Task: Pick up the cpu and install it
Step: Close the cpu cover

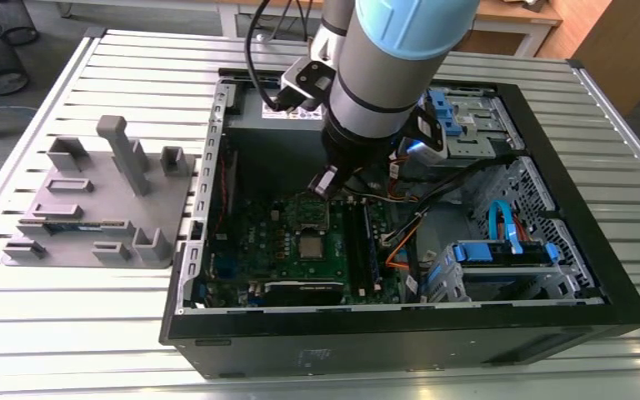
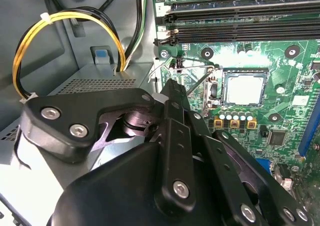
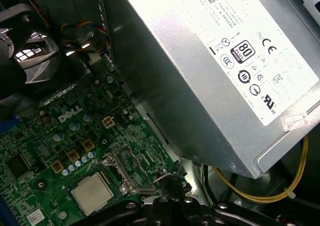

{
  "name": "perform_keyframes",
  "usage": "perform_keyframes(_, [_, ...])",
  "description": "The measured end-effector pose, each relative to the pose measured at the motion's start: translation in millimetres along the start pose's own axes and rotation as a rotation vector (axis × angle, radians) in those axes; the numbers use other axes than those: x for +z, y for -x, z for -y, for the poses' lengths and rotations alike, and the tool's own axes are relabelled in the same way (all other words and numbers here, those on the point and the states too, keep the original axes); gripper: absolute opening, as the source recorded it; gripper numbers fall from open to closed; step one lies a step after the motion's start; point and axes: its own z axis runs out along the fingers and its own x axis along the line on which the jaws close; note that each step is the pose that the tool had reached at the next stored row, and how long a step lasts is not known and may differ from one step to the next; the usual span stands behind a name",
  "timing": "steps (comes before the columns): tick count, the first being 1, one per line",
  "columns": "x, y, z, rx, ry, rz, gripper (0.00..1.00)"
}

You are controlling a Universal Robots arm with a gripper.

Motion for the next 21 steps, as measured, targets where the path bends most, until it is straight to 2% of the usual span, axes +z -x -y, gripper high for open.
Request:
perform_keyframes(12, [-0.4,-1.4,1.0,-0.032,0.0044,-0.0071,0.11])
perform_keyframes(21, [-1.3,-4.3,3.0,-0.059,0.0042,-0.0186,0.11])
